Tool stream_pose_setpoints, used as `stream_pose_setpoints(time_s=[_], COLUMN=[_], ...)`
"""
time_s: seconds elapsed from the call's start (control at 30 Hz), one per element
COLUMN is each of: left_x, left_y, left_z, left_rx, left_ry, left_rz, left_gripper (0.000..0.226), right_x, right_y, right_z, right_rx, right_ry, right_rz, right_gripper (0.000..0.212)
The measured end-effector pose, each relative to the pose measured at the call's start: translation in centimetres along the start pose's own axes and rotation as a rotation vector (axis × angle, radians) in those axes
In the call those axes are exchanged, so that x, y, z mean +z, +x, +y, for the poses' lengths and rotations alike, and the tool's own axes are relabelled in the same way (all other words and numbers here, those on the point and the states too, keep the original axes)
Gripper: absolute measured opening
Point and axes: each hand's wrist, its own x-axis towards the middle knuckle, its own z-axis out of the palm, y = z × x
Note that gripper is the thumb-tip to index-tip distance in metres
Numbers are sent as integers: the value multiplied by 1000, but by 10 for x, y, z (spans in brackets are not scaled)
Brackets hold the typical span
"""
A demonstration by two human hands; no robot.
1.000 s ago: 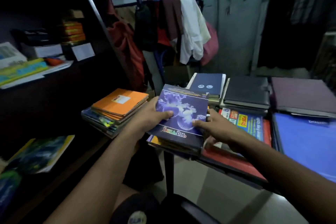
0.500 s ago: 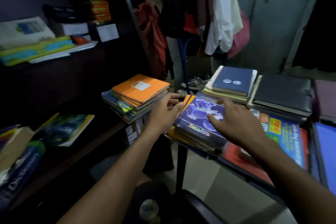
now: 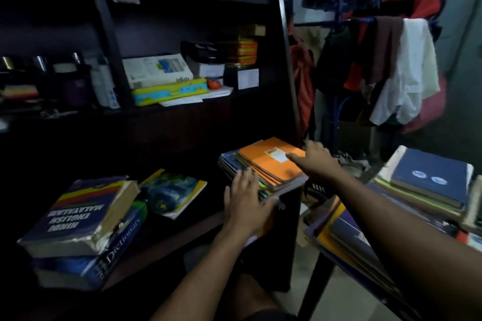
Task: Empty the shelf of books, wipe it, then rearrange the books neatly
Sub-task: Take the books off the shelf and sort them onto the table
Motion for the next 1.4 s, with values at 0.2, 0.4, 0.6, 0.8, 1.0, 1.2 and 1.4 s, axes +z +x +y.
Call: stream_pose_setpoints(time_s=[0.2,0.4,0.6,0.8,1.0,1.2,1.4], left_x=[20,28,30,20,18,34,54], left_y=[-2,-17,-47,-56,-81,-111,-113], left_z=[21,33,49,84,136,225,271], left_rx=[-50,-87,-162,-367,-203,200,277], left_ry=[7,-90,-543,-1406,-1355,-975,-617], left_rz=[25,86,53,68,-130,-282,-304], left_gripper=[84,85,80,54,24,28,26], right_x=[11,7,-18,-51,-76,-133,-150], right_y=[21,34,4,-75,-191,-310,-336], right_z=[9,23,32,35,97,195,234], right_rx=[-12,91,198,271,307,432,638], right_ry=[-162,-33,177,671,835,629,403], right_rz=[-28,-94,-193,-248,-6,25,-36], right_gripper=[59,48,49,48,45,47,49])
